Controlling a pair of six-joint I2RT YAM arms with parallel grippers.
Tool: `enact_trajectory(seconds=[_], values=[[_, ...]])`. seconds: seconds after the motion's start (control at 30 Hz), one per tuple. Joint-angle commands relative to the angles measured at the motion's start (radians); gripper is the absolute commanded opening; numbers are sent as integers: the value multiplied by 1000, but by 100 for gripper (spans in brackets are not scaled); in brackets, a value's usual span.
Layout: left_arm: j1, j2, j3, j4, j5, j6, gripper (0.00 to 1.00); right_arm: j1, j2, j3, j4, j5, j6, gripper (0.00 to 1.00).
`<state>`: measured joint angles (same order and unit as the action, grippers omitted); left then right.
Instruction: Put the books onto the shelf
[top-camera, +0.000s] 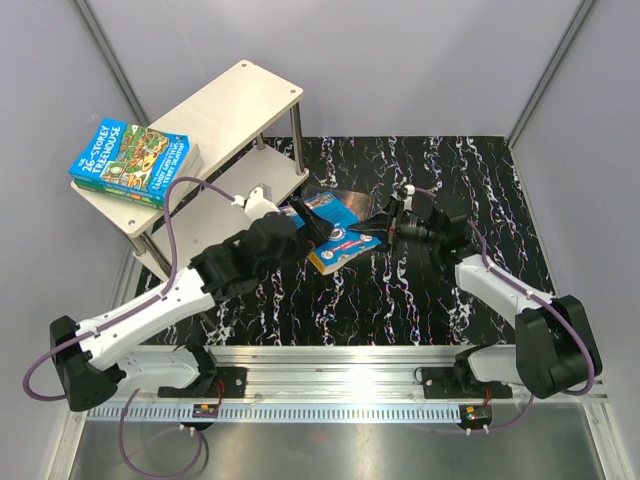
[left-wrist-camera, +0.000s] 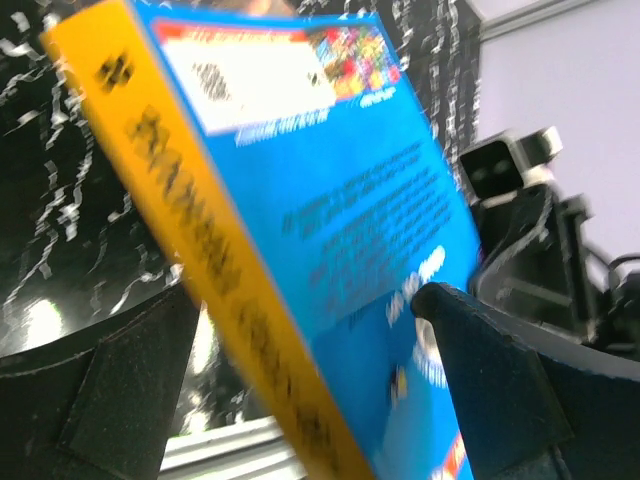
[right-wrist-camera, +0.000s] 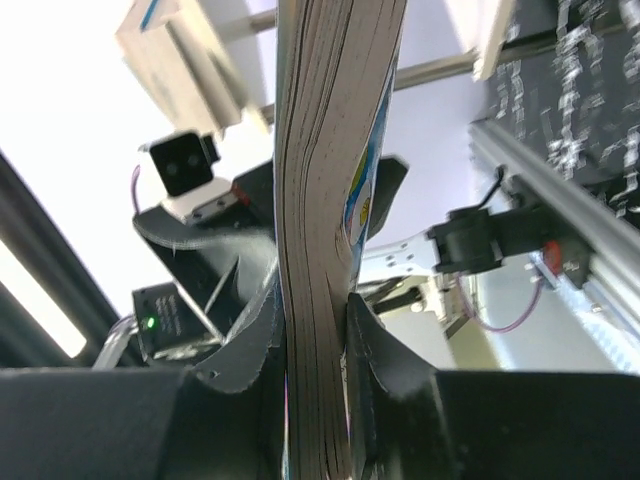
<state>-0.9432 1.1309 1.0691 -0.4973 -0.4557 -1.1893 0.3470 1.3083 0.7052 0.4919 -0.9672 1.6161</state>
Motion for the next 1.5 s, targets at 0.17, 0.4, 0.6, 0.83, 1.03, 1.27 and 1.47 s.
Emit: enact_trajectory(seconds=[0.17, 0.4, 0.6, 0.83, 1.03, 1.27, 1.47], values=[[53, 104, 104, 45, 23, 17, 48, 7, -23, -27, 304, -123, 176, 0], [58, 187, 196, -93, 9, 59, 0, 6, -24, 63, -184, -146, -161, 59], [93, 268, 160, -135, -3, 138, 0, 6, -15, 238, -692, -87, -499, 100], [158, 288, -133, 439, 29, 61, 0, -35, -47, 270, -897, -79, -617, 100], [202, 389, -274, 882, 71, -32, 0, -57, -64, 310, -1021, -68, -716, 100], [230, 487, -402, 1459, 12, -56, 0, -59, -57, 330, -1072, -61, -771, 99], [236, 641, -534, 1998, -118, -150, 0, -59, -35, 352, -1089, -59, -797, 99]])
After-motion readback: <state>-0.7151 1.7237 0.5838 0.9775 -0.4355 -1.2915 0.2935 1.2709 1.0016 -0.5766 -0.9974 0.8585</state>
